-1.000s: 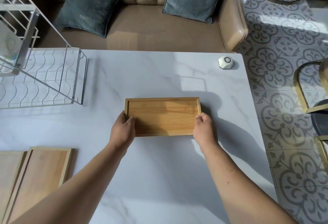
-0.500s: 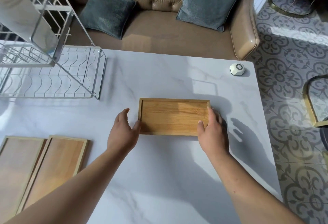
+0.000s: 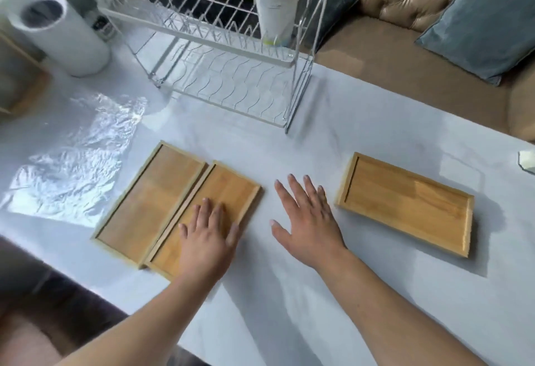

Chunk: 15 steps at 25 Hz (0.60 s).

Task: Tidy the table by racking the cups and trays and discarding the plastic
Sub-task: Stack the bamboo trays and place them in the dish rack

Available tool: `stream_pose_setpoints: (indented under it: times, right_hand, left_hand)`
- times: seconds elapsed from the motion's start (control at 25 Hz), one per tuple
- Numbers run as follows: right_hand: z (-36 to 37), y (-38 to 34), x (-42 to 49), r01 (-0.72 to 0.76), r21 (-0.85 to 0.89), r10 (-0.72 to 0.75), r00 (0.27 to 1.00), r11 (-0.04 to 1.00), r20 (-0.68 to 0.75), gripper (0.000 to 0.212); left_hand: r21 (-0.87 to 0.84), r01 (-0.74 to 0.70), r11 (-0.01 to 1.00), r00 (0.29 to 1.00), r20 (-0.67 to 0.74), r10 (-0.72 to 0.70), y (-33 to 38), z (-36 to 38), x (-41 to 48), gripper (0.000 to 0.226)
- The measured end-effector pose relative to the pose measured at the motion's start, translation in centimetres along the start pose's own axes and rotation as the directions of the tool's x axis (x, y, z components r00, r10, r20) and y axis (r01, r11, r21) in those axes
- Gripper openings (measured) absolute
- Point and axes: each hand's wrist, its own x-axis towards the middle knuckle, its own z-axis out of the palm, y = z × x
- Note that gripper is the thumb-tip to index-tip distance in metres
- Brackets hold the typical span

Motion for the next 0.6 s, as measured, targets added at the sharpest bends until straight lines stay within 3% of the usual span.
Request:
stream_pose_setpoints:
  times: [0.16,0.28,0.36,0.52,0.6]
  right_hand:
    - [2.7,-5.5,3.5,0.068,-0.013,-0.067,0.992,0.998,0.109,0.077]
    - [4.0,-6.3,4.3,-0.011,-0.069,0.021,0.988,0.998,0.151,0.073]
    - [4.3,-5.5,3.8,-0.045,-0.153,0.07,0.984,0.987,0.164,0.07]
    - [4.3,-3.5,1.8,-0.178,-0.138,0.192,0.977,0.974,0.093,0.067]
    - [4.3,-2.9,0.9,-0.274,-0.1,0.282,0.956,0.956,0.078,0.067]
  left_hand:
    - [0.115,-0.226,0.967,0.97,0.121,0.212,-3.4,-0.4,-0.7,0.07]
    - [0.102,-0.456,0.884,0.883,0.178,0.435,-4.2,-0.7,-0.1,0.064]
    - [0.108,-0.512,0.852,0.857,0.141,0.496,-5.0,-0.7,0.2,0.064]
    - [0.137,-0.217,0.966,0.975,-0.009,0.22,-6.6,-1.2,0.1,0.098]
    - [0.095,-0.061,0.994,0.997,-0.041,0.066,-7.4,-1.2,0.2,0.111]
